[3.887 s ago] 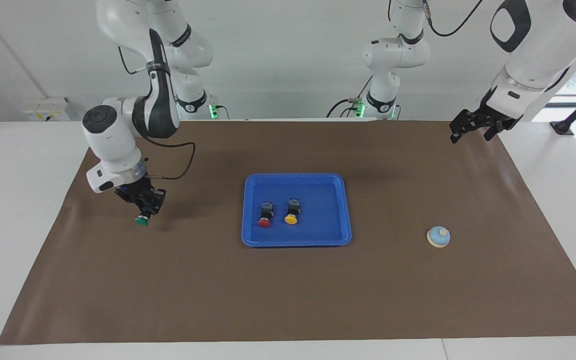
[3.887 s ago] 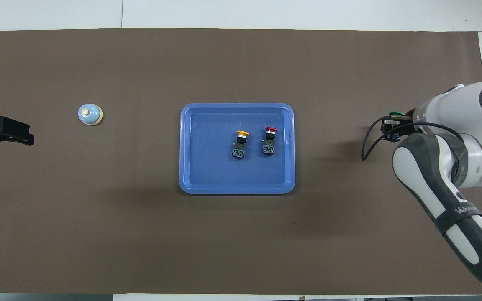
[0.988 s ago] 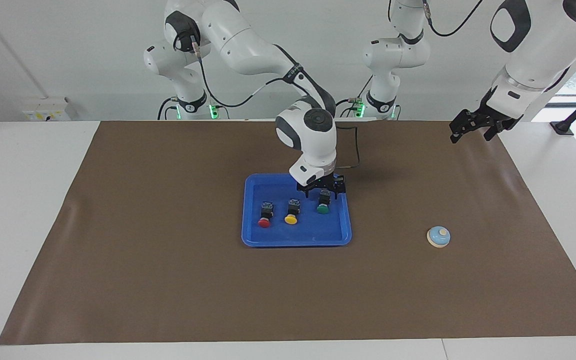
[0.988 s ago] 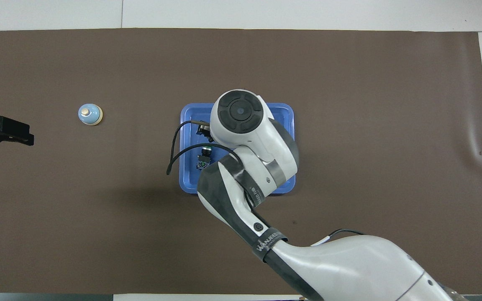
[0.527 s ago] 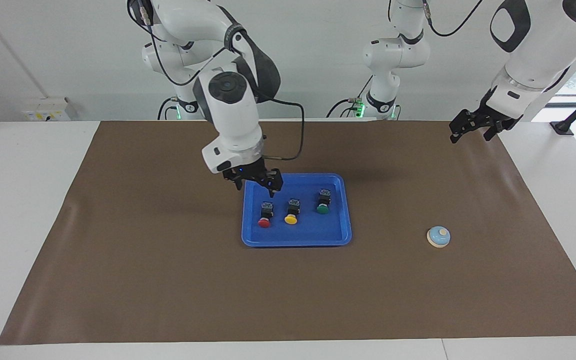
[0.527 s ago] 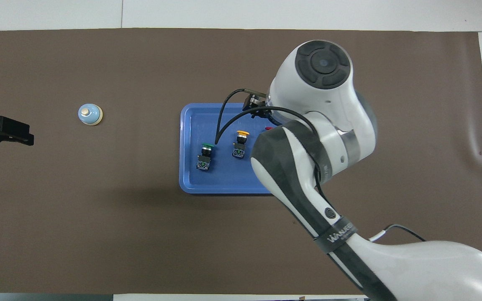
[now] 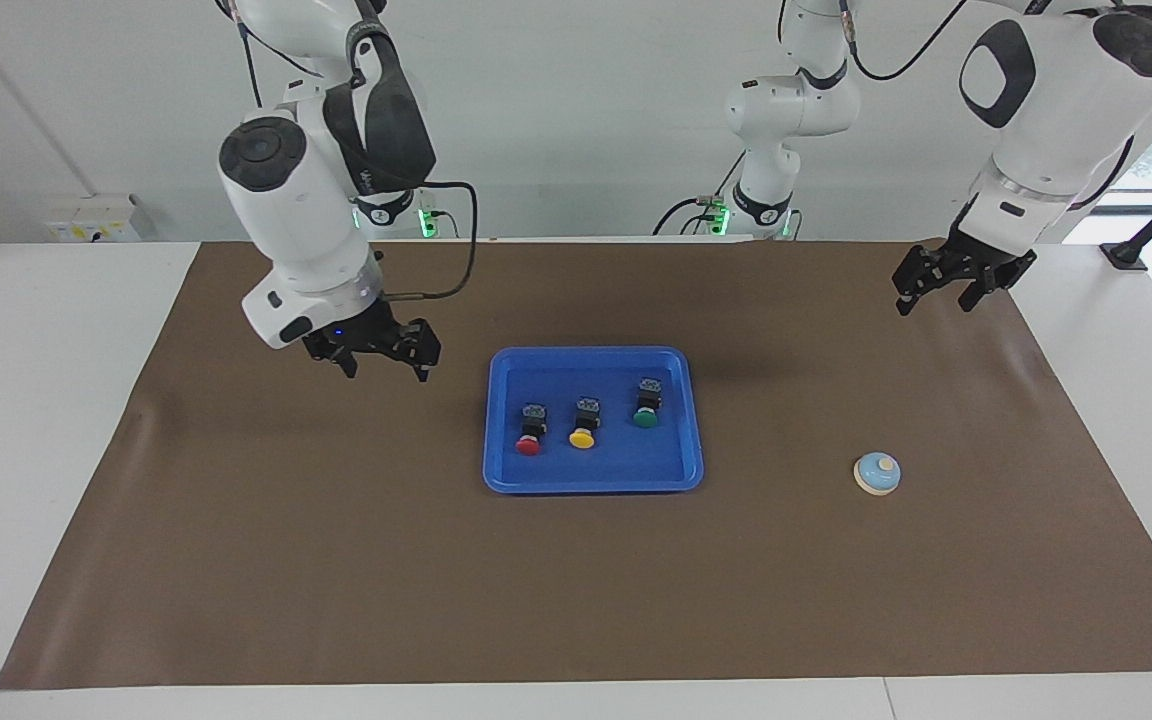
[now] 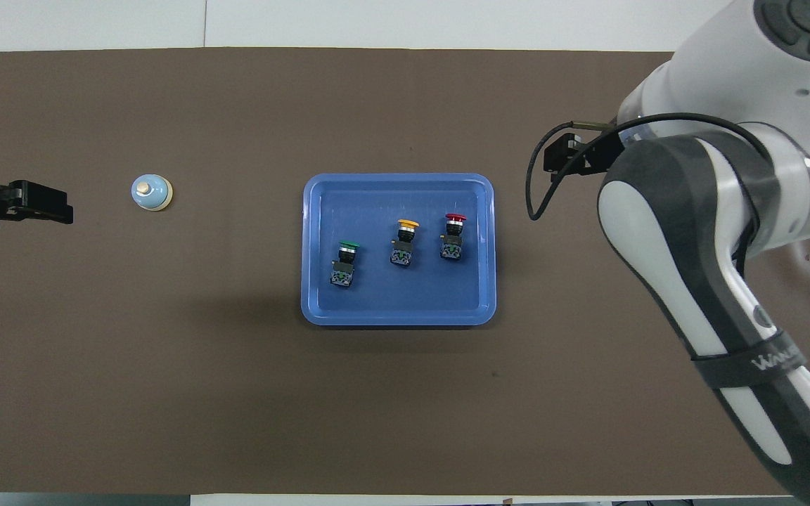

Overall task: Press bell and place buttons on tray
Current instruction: 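Withdraw the right gripper while the left gripper reaches the bell, then press down on the silver bell with the left gripper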

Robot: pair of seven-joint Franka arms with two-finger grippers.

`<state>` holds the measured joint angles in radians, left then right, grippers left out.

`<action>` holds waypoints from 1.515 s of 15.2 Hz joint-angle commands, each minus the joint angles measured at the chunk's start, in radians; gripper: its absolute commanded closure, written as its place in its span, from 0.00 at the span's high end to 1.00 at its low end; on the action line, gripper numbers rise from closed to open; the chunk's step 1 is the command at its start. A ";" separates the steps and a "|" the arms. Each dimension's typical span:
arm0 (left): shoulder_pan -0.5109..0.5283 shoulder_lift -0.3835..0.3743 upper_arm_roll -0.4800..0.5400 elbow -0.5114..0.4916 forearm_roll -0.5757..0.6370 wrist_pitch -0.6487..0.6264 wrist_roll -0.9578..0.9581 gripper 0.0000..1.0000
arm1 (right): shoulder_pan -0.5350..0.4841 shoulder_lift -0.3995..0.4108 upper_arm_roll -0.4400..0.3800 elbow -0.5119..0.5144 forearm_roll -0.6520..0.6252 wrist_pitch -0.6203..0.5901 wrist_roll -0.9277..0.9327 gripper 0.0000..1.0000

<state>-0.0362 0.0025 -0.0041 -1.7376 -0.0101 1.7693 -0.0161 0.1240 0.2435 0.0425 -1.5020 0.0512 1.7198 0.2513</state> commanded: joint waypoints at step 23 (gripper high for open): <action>0.002 0.375 0.015 -0.045 0.016 0.461 -0.013 0.00 | -0.228 -0.253 0.023 -0.083 -0.079 -0.194 -0.345 1.00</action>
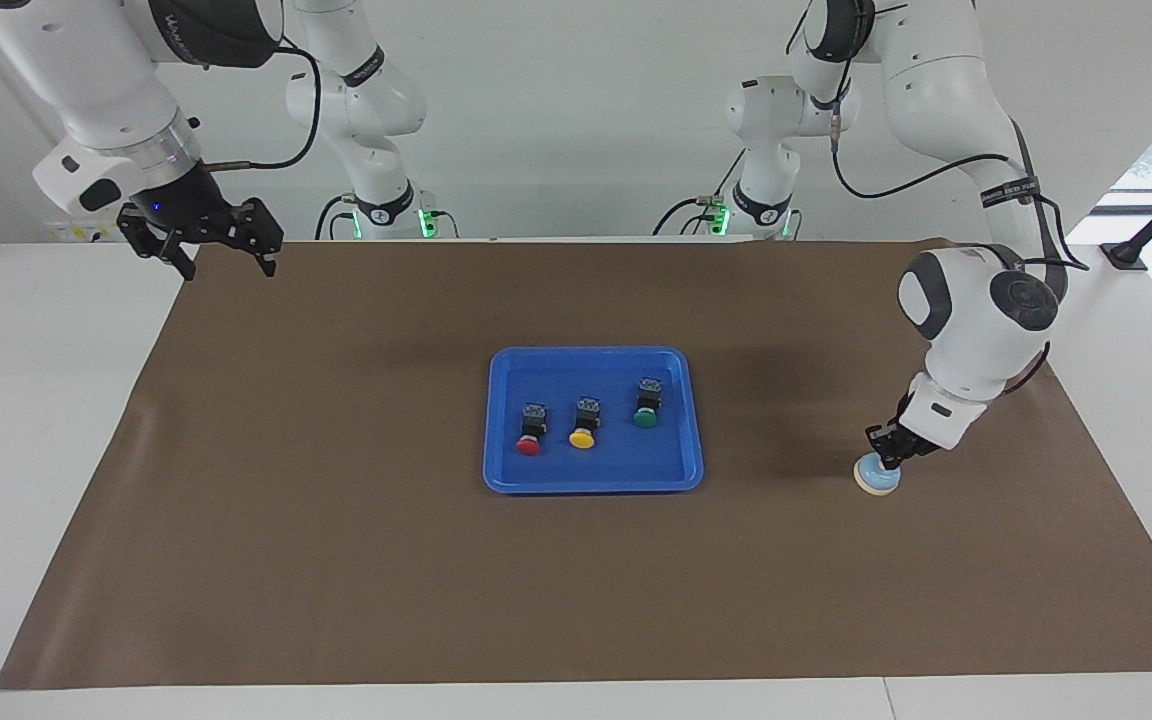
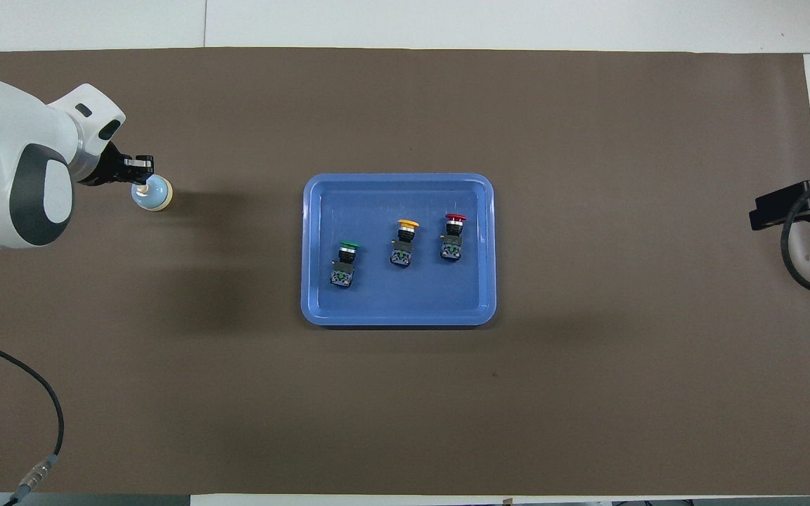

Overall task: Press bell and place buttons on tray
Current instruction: 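Press down on the silver bell with the left gripper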

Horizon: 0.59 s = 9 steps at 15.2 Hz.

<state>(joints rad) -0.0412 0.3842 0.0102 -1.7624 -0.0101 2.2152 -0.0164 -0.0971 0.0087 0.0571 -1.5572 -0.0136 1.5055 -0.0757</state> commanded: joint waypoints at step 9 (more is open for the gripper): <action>0.009 -0.007 0.005 -0.108 0.016 0.140 -0.010 0.00 | -0.012 -0.018 0.007 -0.026 -0.011 0.004 -0.021 1.00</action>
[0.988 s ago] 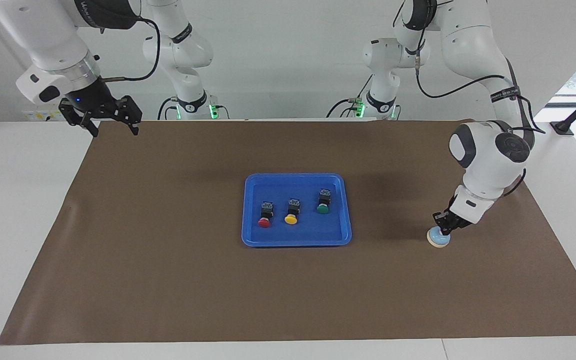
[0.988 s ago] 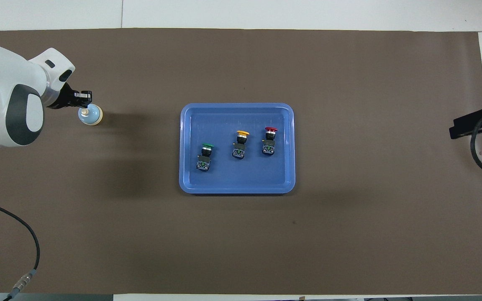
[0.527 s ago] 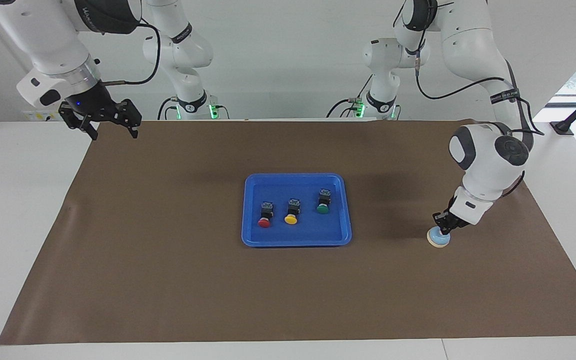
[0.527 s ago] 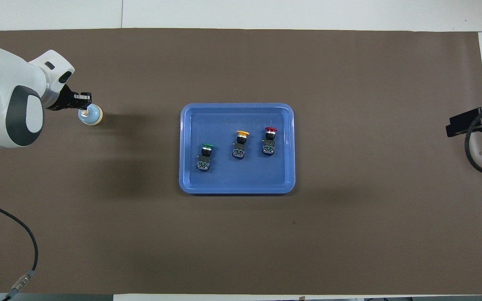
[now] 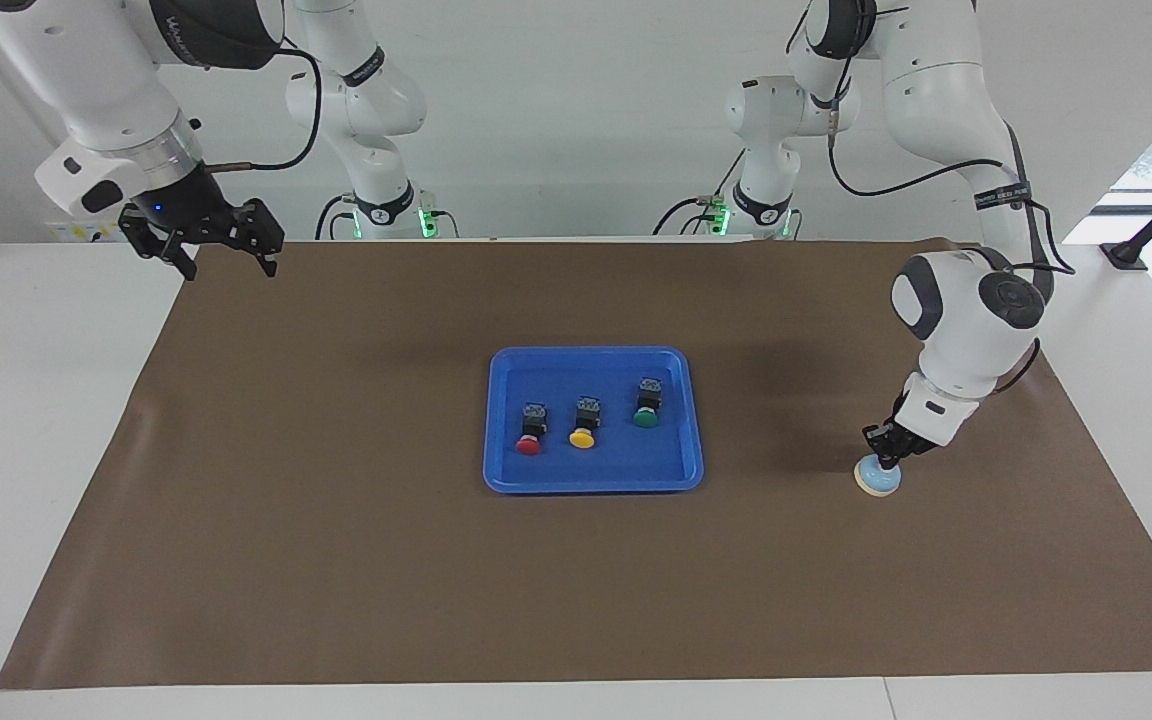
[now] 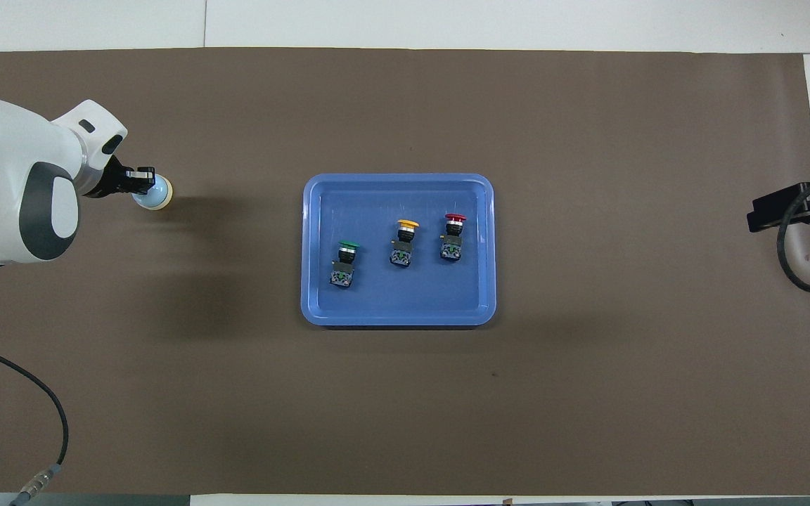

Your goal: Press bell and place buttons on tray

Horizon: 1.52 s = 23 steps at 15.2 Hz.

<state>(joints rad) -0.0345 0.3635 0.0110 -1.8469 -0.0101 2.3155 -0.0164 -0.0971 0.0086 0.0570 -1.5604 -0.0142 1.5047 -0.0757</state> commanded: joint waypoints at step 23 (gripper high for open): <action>-0.008 -0.390 -0.003 0.167 0.012 -0.763 0.000 1.00 | -0.012 -0.018 0.007 -0.023 -0.010 0.003 -0.021 1.00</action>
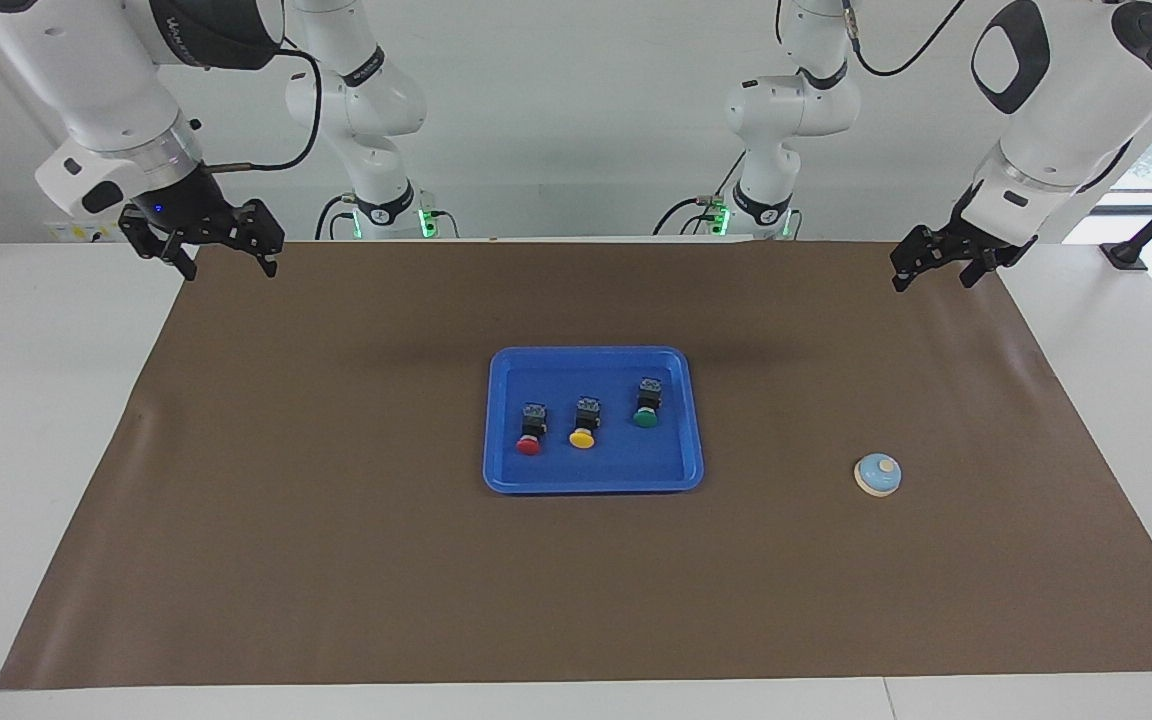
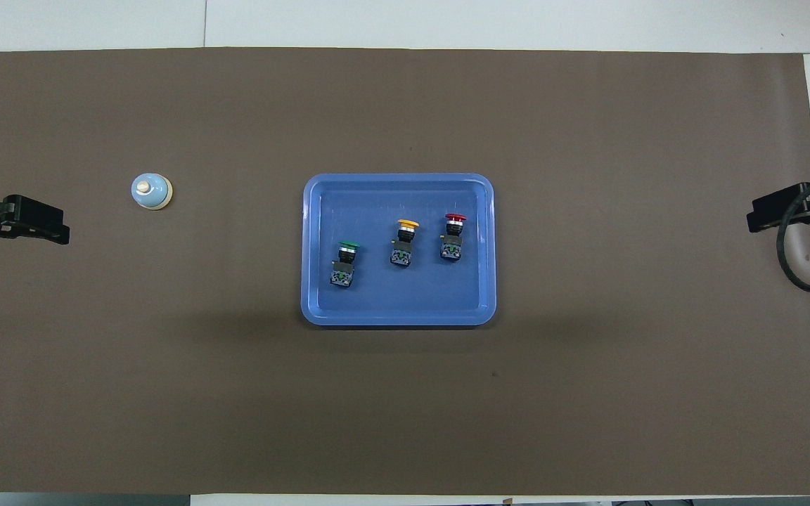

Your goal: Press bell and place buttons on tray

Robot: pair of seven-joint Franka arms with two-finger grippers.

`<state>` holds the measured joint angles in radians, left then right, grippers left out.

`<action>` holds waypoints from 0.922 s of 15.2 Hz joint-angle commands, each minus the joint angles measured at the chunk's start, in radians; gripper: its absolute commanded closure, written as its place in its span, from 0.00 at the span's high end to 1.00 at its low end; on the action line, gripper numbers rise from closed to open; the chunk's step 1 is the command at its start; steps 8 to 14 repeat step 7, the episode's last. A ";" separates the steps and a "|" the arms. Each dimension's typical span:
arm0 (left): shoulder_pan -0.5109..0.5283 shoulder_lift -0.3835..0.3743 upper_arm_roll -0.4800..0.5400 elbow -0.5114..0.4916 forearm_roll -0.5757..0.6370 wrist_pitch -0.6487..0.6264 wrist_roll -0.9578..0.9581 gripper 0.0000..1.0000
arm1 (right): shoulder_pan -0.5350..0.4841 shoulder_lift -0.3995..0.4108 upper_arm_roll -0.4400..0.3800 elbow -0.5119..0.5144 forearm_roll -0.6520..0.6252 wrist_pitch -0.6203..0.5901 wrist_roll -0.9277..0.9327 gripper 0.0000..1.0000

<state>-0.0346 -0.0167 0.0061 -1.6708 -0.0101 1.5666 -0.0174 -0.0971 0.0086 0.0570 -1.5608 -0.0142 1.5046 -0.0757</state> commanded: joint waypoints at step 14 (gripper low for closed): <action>-0.007 -0.008 0.000 -0.003 0.010 -0.014 0.004 1.00 | -0.012 -0.018 0.007 -0.022 -0.010 0.003 -0.021 1.00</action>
